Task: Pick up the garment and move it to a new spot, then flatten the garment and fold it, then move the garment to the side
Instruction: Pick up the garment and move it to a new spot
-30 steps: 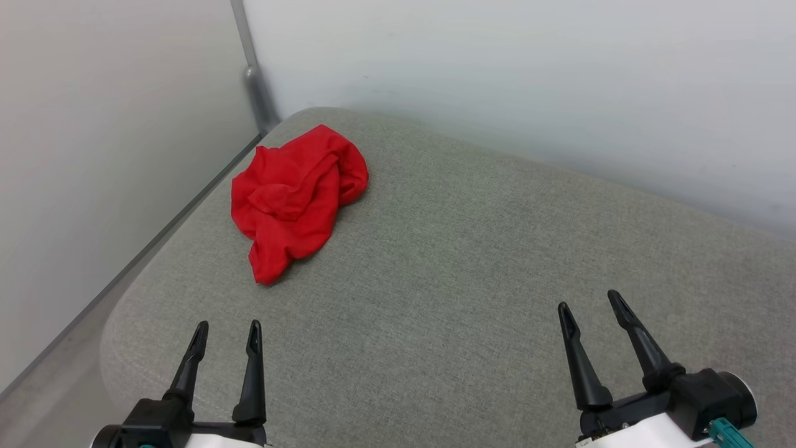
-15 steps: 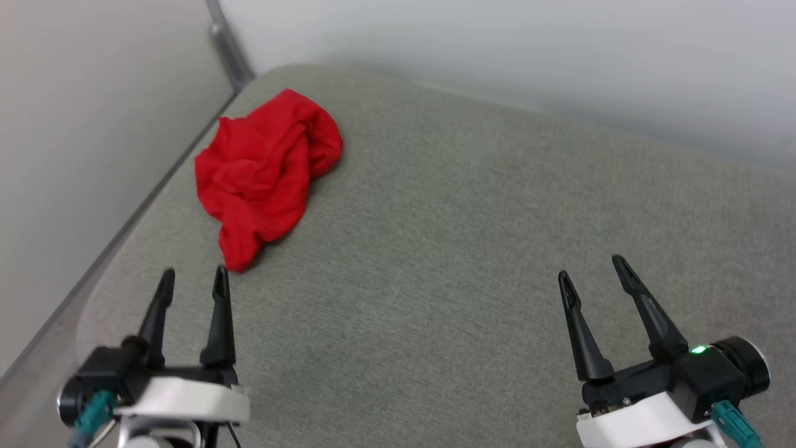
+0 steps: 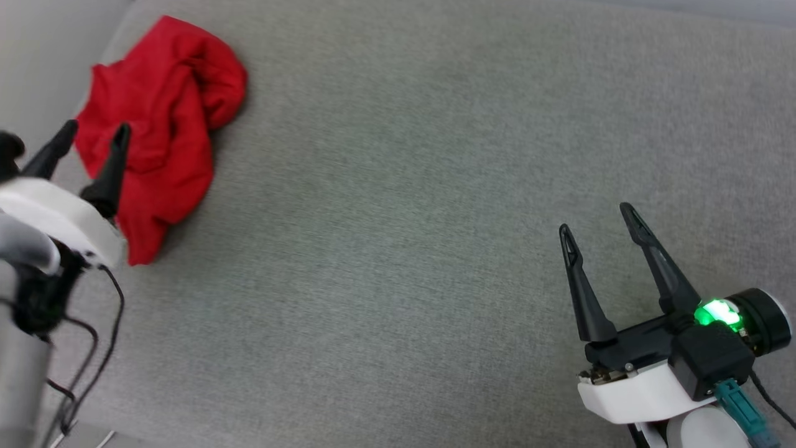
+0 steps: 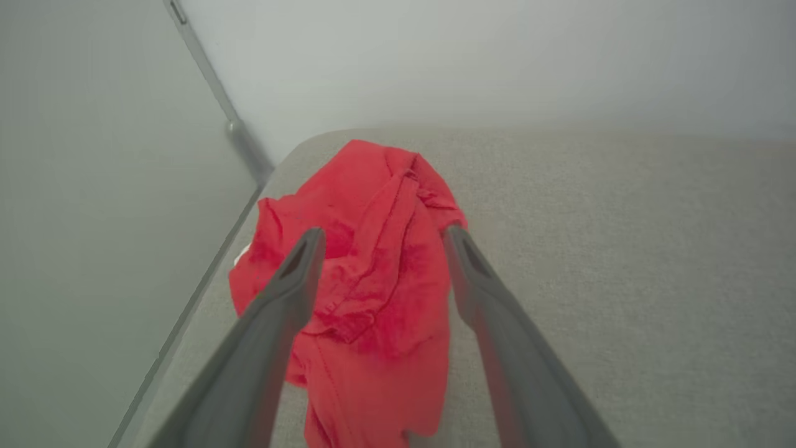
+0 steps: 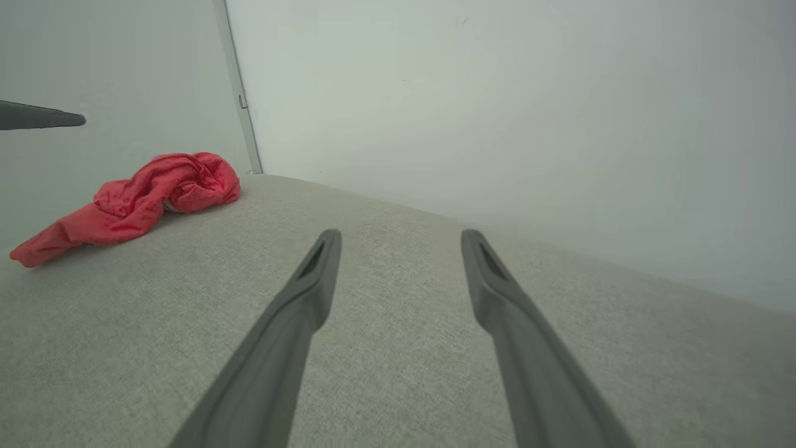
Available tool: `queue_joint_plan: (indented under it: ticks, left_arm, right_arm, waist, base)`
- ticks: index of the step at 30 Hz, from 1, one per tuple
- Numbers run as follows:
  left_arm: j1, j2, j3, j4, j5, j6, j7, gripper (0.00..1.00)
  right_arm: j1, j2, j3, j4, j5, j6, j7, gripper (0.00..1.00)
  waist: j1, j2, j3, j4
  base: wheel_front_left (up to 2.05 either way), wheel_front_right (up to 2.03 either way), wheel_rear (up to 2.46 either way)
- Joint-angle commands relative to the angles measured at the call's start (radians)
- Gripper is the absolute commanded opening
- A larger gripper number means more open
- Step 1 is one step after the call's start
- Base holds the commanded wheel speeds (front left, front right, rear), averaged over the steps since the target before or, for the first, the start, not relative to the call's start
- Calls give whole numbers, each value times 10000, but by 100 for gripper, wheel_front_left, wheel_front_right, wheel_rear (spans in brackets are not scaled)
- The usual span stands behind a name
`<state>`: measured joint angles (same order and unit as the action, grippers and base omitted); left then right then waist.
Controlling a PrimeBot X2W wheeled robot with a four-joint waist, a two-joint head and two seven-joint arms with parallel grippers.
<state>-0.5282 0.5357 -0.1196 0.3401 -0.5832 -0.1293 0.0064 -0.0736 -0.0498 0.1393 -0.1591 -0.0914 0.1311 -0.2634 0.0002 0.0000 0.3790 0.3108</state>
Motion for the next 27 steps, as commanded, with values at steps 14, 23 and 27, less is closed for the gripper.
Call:
queue_joint_plan:
  ticks: [14, 23, 27]
  left_arm:
    - [-2487, 2868, -2043, 1387, -3808, 5, 6419, 100]
    - [-2559, 3151, -2873, 2305, -4218, 9, 7547, 100]
    - [-2430, 2923, -3138, 2603, -4547, 12, 7786, 22]
  right_arm:
    - [-521, -5, 274, -254, -11, -7, -21, 100]
    - [-646, -5, 179, -341, 49, -5, -21, 100]
    - [-696, -5, 58, -386, -13, -7, -21, 100]
  waist:
    - [-2, 0, 1902, -1592]
    - [-2, 0, 2278, -1885]
    - [-2, 0, 2390, -1836]
  base:
    - [0, 0, 0]
    - [0, 0, 0]
    - [0, 0, 0]
